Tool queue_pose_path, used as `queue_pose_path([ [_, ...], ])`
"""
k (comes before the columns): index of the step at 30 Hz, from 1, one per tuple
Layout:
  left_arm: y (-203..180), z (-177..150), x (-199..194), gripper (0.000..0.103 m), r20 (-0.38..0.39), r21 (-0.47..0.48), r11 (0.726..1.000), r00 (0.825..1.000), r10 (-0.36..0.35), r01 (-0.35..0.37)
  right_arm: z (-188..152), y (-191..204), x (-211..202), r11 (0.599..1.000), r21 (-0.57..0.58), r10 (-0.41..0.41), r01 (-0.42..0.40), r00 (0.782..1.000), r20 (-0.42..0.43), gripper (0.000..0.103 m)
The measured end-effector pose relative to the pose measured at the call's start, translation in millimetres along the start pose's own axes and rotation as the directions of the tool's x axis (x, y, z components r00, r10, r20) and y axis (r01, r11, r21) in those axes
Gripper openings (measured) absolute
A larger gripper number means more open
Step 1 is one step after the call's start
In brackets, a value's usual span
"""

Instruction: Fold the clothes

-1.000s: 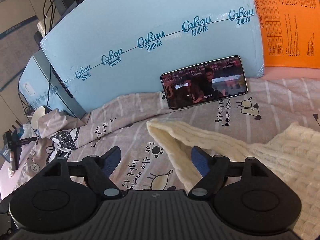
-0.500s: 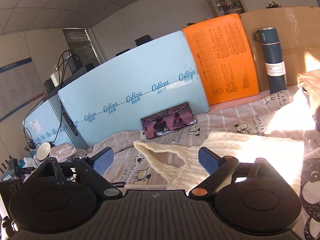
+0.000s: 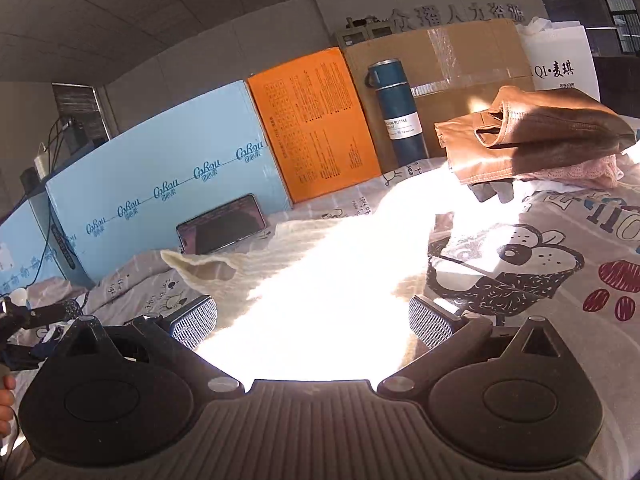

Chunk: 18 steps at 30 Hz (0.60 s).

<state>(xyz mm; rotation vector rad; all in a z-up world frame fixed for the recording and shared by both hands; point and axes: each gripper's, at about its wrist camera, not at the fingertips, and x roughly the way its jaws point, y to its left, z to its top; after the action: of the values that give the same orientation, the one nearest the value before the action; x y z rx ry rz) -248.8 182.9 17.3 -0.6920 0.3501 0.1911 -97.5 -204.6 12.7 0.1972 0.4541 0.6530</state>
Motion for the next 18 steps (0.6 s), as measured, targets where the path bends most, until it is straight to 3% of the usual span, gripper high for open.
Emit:
queue_pose_path([
  [2, 1.1, -5.1, -5.4, 0.096, 0.006, -0.08, 0.997, 1.0, -0.007, 0.007, -4.5, 0.5, -0.8, 0.999, -0.028, 0.022, -0.022, 1.0, 0.001, 0.103],
  [5, -3.6, -13.4, -2.1, 0.096, -0.052, -0.146, 0.989, 0.998, -0.024, 0.017, -10.5, 0.9, -0.8, 0.996, -0.053, 0.067, -0.068, 0.998, -0.007, 0.103],
  [11, -12.1, -22.6, 35.3, 0.096, -0.145, -0.148, 0.988, 0.989, 0.012, -0.033, -16.5, -4.2, 2.1, 0.993, -0.022, 0.119, -0.119, 0.992, -0.032, 0.103],
  [18, -18.8, -19.7, 56.7, 0.095, -0.124, -0.102, 0.993, 0.991, 0.047, -0.06, -17.3, -9.9, 0.0, 0.989, 0.0, 0.149, -0.149, 0.989, -0.024, 0.103],
])
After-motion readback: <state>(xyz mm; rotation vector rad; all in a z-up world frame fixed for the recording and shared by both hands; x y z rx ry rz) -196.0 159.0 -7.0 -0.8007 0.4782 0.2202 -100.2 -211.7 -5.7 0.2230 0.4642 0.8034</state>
